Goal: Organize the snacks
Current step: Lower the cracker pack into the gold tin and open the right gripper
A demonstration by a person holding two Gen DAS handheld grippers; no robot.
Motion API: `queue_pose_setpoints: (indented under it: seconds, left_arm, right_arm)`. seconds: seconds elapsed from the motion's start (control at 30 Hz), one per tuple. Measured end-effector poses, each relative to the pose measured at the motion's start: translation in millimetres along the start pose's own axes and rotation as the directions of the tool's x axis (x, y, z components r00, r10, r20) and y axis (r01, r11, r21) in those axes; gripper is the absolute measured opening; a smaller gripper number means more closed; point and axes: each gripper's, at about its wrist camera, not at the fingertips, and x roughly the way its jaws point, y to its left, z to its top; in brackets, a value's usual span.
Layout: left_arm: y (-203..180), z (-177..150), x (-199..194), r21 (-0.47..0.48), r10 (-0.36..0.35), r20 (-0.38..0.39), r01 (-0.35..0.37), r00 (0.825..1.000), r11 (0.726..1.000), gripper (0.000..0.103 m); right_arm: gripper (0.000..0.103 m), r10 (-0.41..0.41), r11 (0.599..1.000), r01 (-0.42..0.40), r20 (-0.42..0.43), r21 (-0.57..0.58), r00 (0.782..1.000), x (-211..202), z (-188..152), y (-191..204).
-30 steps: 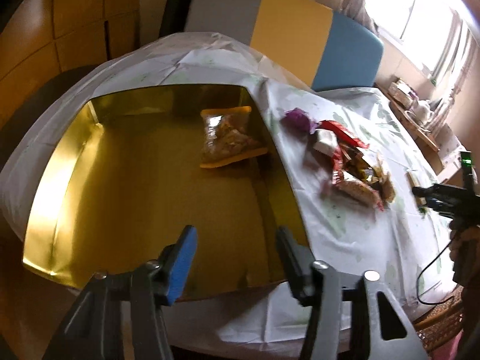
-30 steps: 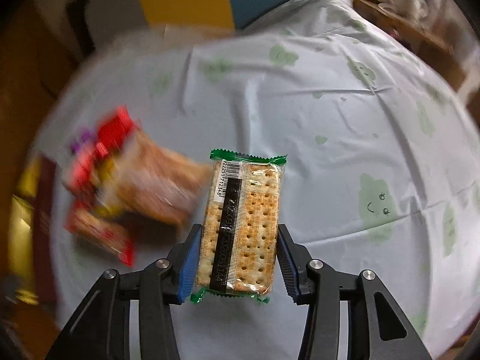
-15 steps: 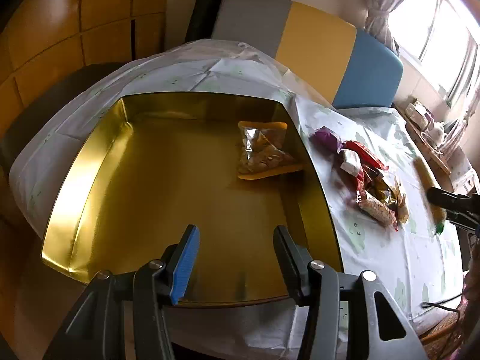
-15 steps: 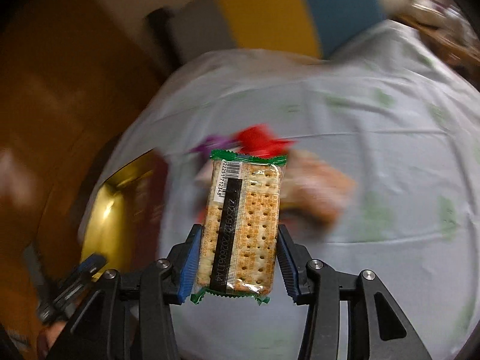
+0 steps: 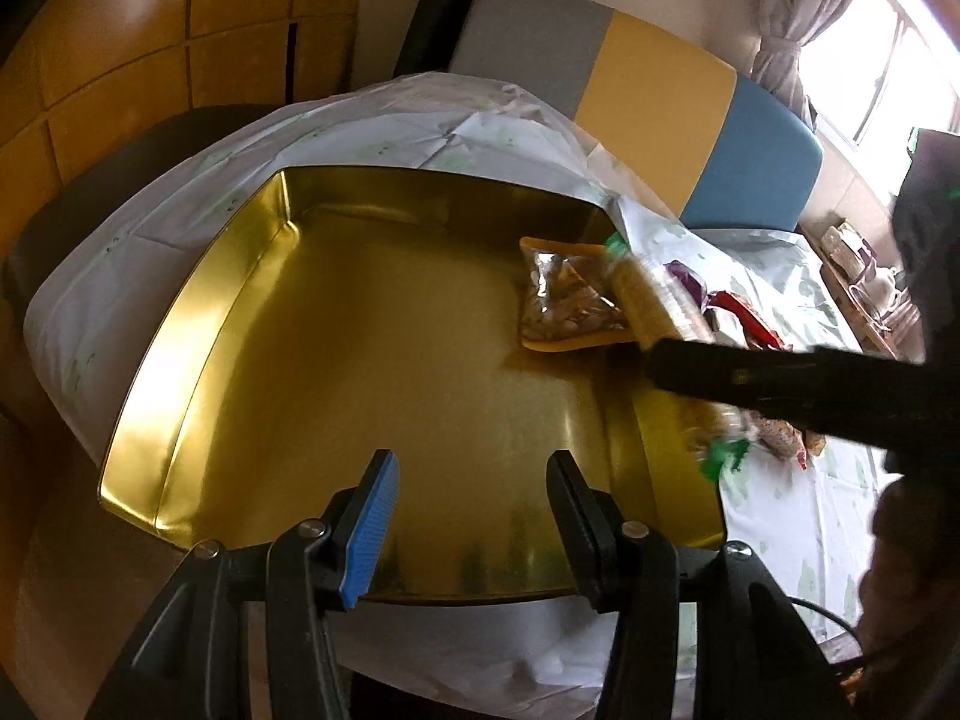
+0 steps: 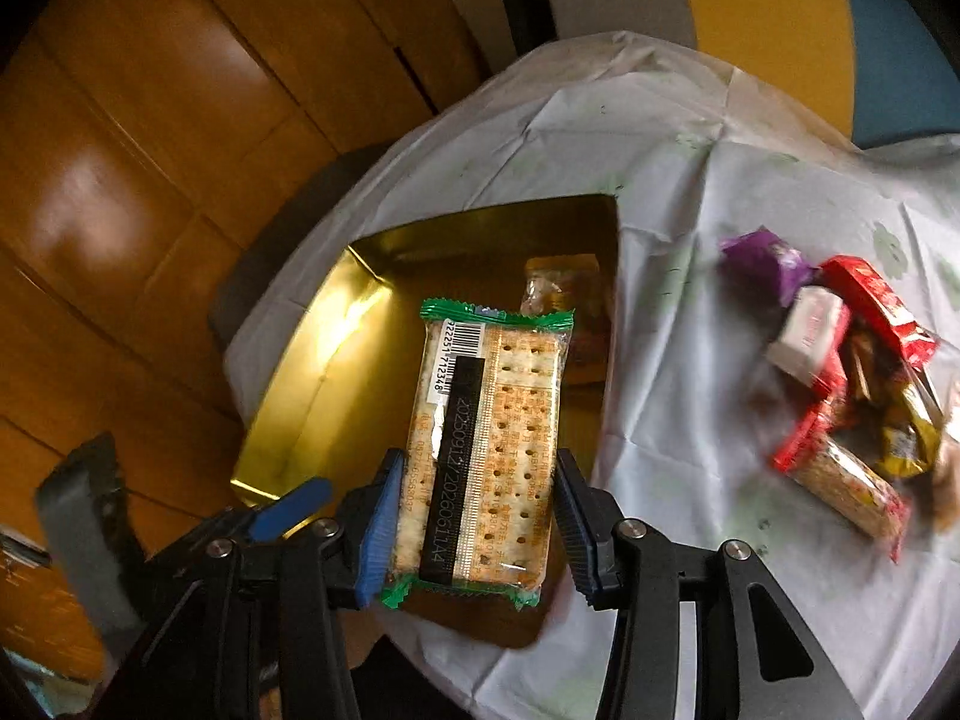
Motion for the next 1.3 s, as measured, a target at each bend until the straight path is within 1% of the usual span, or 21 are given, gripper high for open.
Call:
queue_pose_setpoints:
  seconds: [0.1,0.17,0.3,0.5,0.63,0.73,0.8,0.9,1.0,1.3]
  left_arm:
    - [3,-1,1,-0.006,0.0,-0.004,0.0,1.0,1.0,0.052]
    - [3,-2,2,-0.006,0.001,-0.004,-0.001,1.0,1.0,0.052]
    - [1,-2,5,0.004,-0.002,-0.009,0.002,1.0,1.0,0.052]
    - [-9,-3,1,0.037,0.001,-0.004,-0.001,1.0,0.999,0.052]
    - [-18,-3,-2,0.061,-0.004,-0.003,0.004,1.0,0.998,0.052]
    - [-24,-5,-3,0.074,-0.004,-0.004,0.005,1.0,0.997,0.052]
    - [-27,-5,-4,0.083,-0.003,-0.003,0.003,1.0,0.997,0.052]
    - [-31,-6,-5,0.098,-0.002,-0.005,0.002,1.0,0.995,0.052]
    - [-35,-7,-5,0.107,-0.002,-0.007,0.003,1.0,0.994,0.052]
    - [-42,-8,-6,0.131,-0.001,-0.01,0.002,1.0,0.991,0.052]
  right_arm:
    - [0.051,-0.019,1.0,0.019,-0.027,0.0,0.999,12,-2,1]
    - [0.055,-0.011,1.0,0.012,-0.034,0.01,0.999,18,-2,-1]
    - [0.056,-0.014,1.0,0.015,-0.012,0.015,1.0,14,-4,-8]
    - [0.056,-0.039,0.999,0.039,0.037,0.01,0.999,-9,-9,-16]
    - [0.057,-0.064,0.998,0.062,0.074,0.02,0.995,-27,-11,-30]
    - [0.06,-0.082,0.996,0.079,0.096,0.035,0.992,-39,-13,-42]
    - [0.062,-0.11,0.994,0.107,0.109,0.036,0.988,-47,-16,-50]
    - [0.062,-0.132,0.991,0.127,0.114,0.047,0.985,-56,-22,-63]
    - [0.066,-0.168,0.985,0.163,0.122,0.052,0.978,-64,-28,-75]
    - [0.067,-0.236,0.971,0.229,0.105,0.075,0.966,-77,-37,-110]
